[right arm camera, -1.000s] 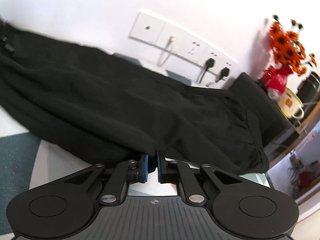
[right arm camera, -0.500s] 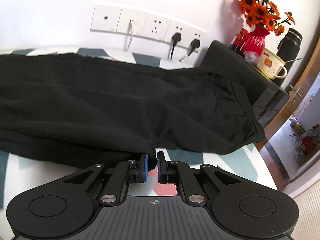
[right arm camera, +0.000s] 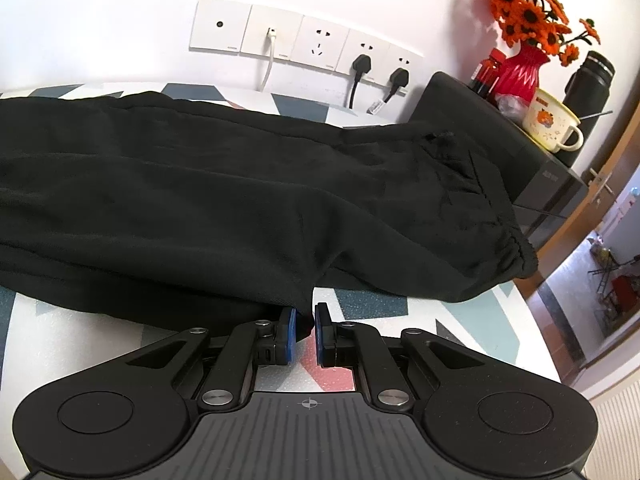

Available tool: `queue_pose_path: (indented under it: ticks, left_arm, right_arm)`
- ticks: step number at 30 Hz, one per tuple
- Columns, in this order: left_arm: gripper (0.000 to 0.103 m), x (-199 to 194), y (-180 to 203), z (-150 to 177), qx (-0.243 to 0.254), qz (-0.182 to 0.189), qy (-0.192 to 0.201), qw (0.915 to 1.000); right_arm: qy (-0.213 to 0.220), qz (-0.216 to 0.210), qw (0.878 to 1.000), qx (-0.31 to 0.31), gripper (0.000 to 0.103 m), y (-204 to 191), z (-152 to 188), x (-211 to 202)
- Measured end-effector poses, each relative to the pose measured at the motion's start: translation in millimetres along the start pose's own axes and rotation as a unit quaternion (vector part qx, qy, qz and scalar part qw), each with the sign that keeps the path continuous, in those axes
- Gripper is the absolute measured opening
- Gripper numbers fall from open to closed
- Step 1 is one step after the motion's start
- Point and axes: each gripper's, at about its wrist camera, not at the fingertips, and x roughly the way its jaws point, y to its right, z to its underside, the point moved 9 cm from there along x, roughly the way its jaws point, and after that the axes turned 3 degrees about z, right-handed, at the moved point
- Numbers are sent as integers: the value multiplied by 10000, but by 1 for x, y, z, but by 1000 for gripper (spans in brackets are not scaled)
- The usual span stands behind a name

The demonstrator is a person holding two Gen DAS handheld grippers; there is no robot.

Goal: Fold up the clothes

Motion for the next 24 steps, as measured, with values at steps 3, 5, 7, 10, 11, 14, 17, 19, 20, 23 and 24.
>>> queue_pose_path:
  ticks: [3, 5, 7, 10, 11, 14, 17, 19, 20, 23, 24]
  left_arm:
    - [62, -6, -1, 3, 102, -94, -92, 9999]
    - [62, -10, -9, 2, 18, -138, -74, 9999]
    - [62, 1, -23, -3, -84, -252, -43, 9996]
    - [62, -14, -36, -2, 3, -448, 56, 9990]
    - [62, -15, -37, -3, 162, -528, 134, 9984]
    - [62, -8, -26, 5, 745, -848, 274, 9932]
    - [62, -3, -27, 13, 657, -906, 230, 9935]
    - [62, -6, -36, 9, 402, -873, 226, 9951]
    - [62, -5, -39, 6, 270, -851, 247, 9957]
    - [41, -2, -49, -2, 27, -849, 327, 9958]
    - [32, -3, -53, -6, -44, -869, 343, 9956]
  right_arm:
    - [-15, -3, 10000, 76, 8, 1, -1, 0]
    - [-17, -3, 9999, 121, 8, 1, -1, -1]
    - [-26, -4, 9999, 134, 8, 0, 0, -2]
    - [-36, -2, 9999, 134, 8, 0, 2, -2]
    - [-40, 4, 9999, 143, 8, 0, 3, -2]
    - [-61, 27, 9998, 175, 8, 0, 4, -3]
    - [-77, 53, 9998, 182, 8, -1, 4, -2]
    - [-81, 62, 9998, 181, 8, -1, 4, -2]
    - [-83, 65, 9998, 182, 8, -1, 4, -2]
    - [-101, 81, 9997, 198, 8, -2, 4, -1]
    - [-110, 85, 9997, 211, 8, -2, 4, -1]
